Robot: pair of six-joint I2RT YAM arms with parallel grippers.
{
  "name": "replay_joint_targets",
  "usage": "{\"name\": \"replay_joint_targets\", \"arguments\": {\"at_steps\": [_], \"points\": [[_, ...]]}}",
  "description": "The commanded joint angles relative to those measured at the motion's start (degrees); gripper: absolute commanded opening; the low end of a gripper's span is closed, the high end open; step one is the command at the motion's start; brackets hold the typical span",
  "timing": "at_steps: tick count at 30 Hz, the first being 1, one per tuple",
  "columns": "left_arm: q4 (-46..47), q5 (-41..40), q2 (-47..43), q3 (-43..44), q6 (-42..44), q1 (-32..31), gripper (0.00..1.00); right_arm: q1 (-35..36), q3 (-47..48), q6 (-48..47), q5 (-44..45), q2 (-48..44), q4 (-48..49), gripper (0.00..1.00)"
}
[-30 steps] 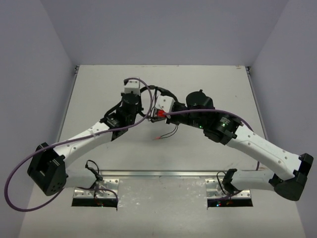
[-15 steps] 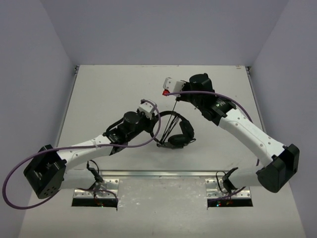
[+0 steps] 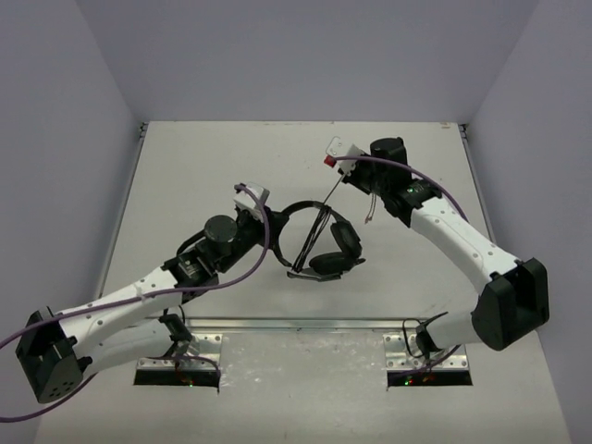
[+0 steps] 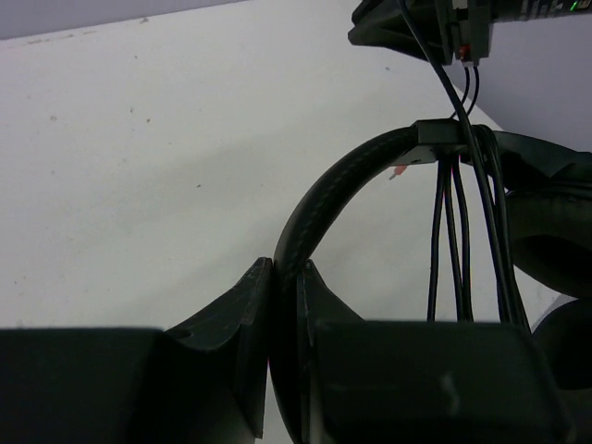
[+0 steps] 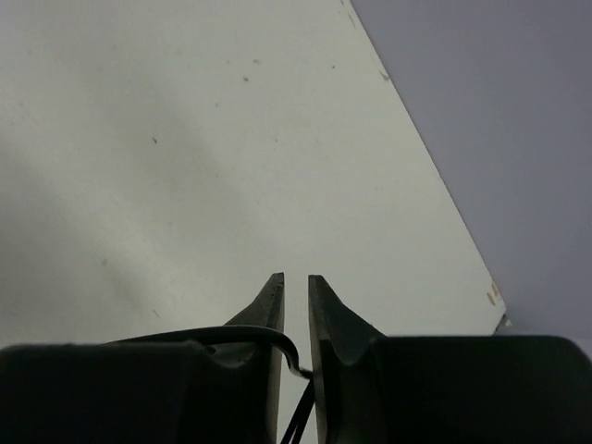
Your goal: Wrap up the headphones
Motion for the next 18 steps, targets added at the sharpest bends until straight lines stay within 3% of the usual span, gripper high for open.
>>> {"name": "replay_joint_targets", "arguments": {"at_steps": [1,3,5,9,18], "points": [[-2.53,-0.19,-5.00,6.16,-6.32,-1.09,0.00,-1.76,-2.16,9.61,-7.93,-3.36,10.90,0.18],[-5.08,-0.11,-5.72,8.36,-7.90,-1.09,0.00,-2.11,-4.62,15.32,-15.92,-4.33,16.69,0.24],[-8.92,-0.37,-5.72,12.66,-8.69,-1.09,0.00,-2.55,-9.02,19.28,-21.11,-5.65,24.21,0.36],[-17.64,-2.56,-4.40,21.54,-9.31,-1.09,0.00,-3.52,-10.53,28.94,-29.99,-3.11,29.36,0.48],[-31.01,-11.45,-0.98,39.28,-14.50,-1.09,0.00,-3.79,-12.19,42.84,-41.25,4.98,40.25,0.47]]}}
